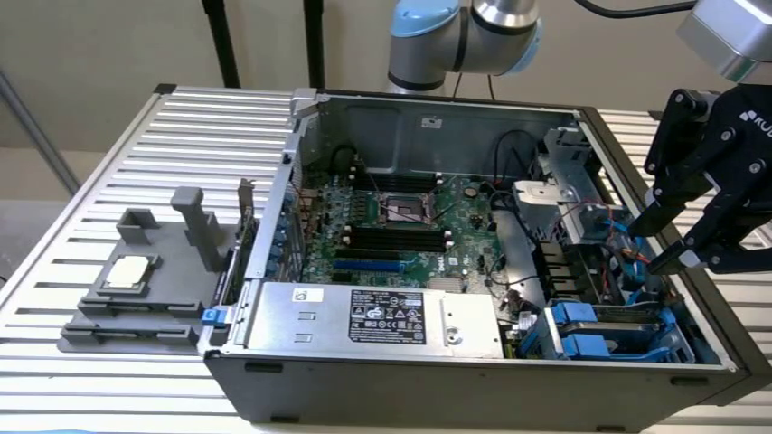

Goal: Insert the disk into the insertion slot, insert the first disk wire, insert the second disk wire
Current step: 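Insert the first disk wire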

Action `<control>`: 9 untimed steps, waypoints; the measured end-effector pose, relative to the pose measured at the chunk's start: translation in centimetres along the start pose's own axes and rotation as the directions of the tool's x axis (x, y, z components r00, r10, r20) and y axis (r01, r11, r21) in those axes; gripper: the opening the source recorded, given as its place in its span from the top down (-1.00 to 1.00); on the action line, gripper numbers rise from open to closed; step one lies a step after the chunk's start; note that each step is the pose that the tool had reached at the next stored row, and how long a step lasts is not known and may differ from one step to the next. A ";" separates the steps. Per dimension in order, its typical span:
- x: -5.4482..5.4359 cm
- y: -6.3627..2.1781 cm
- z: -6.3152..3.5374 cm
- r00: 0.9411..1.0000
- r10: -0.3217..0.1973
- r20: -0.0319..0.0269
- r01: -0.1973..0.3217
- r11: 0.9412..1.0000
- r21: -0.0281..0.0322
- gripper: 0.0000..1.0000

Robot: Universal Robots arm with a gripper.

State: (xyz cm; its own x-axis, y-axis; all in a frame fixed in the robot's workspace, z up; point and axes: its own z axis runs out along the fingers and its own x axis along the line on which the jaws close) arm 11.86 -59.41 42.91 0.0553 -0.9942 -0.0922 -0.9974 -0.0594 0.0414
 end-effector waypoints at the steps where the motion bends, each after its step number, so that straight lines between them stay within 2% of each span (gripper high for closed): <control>1: 0.0 0.00 0.00 1.000 0.000 0.000 0.000 1.000 0.000 0.20; 9: 0.0 -0.17 0.02 1.000 0.000 0.000 0.000 1.000 0.000 0.20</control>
State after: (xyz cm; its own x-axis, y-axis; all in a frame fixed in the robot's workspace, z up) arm 12.04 -59.41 42.88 0.0556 -0.9942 -0.0922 -0.9974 -0.0597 0.0415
